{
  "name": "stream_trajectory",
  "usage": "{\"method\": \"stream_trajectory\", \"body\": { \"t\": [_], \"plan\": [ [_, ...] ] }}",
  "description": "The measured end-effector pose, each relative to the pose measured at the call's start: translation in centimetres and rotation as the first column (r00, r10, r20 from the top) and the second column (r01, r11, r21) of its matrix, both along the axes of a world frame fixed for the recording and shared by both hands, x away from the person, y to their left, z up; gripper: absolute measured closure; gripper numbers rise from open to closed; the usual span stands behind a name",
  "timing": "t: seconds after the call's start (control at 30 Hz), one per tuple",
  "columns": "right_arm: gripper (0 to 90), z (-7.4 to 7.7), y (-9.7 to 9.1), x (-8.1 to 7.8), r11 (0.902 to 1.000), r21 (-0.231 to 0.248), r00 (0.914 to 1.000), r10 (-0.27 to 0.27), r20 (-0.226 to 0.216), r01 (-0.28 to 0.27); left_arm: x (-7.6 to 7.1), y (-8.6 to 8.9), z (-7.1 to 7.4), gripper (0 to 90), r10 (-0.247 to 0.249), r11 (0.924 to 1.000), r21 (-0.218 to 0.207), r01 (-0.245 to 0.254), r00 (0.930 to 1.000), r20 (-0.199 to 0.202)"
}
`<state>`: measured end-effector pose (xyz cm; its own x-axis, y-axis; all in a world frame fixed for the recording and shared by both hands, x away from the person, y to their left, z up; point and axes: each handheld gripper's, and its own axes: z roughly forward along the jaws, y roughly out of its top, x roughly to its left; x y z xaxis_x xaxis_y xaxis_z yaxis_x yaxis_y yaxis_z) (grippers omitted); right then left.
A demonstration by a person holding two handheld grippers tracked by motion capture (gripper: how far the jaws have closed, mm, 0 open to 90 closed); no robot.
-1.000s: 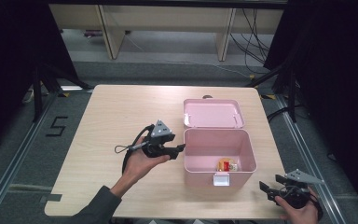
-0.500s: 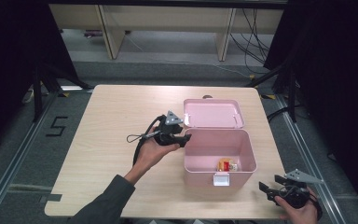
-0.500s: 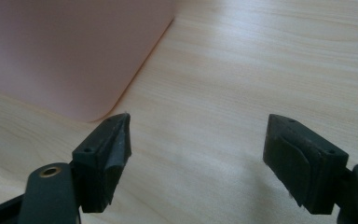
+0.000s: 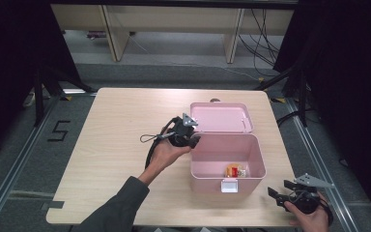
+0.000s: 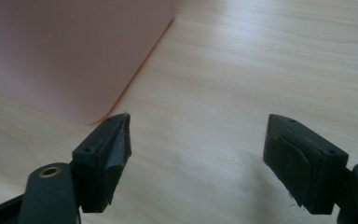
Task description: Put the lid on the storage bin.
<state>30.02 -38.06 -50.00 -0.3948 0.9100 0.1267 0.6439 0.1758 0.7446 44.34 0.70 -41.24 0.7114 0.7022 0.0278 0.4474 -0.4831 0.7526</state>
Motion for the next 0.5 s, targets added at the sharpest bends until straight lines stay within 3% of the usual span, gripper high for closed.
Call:
{"method": "stream_trajectory", "body": {
  "t": [0.07, 0.1, 0.13, 0.2, 0.27, 0.4, 0.5],
  "plan": [
    [24.2, 0.2, 0.3, 0.2, 0.9997, 0.016, 0.9996, -0.018, -0.023, 0.018, 0.1, -0.1, 0.1, 75.7, 0.006, 1.0, 0.005, -0.006, 1.0, 0.006],
    [24.3, 0.3, 0.1, 0.6, 0.9999, -0.009, 1.0, 0.007, -0.005, -0.007, 0.1, -0.1, 0.1, 77.0, 0.008, 0.9999, 0.008, -0.008, 1.0, 0.005],
    [24.3, 0.5, 0.3, 0.6, 0.9999, 0.001, 0.9995, -0.014, -0.028, 0.014, 0.1, -0.1, 0.1, 77.2, 0.008, 0.9999, 0.008, -0.008, 1.0, 0.005],
    [24.4, 0.5, 0.1, 1.1, 0.9998, -0.017, 0.9999, 0.009, -0.01, -0.009, 0.0, -0.2, 0.2, 77.4, 0.013, 0.9998, 0.012, -0.013, 0.9999, 0.006],
    [24.6, 1.3, 0.1, 2.0, 0.9999, 0.005, 0.9998, -0.009, -0.016, 0.009, -0.1, -0.3, 0.3, 78.0, 0.016, 0.9995, 0.029, -0.016, 0.9997, 0.016],
    [24.8, 2.3, -0.2, 3.8, 1.0, -0.005, 0.9999, 0.003, 0.012, -0.003, -0.2, -0.3, 0.3, 78.3, 0.02, 0.9994, 0.03, -0.02, 0.9997, 0.013],
    [26.9, 4.0, 0.2, 6.0, 1.0, -0.007, 0.9998, -0.003, -0.018, 0.003, -0.2, -0.3, 0.4, 78.5, 0.018, 0.9993, 0.032, -0.018, 0.9997, 0.014]
  ]
}}
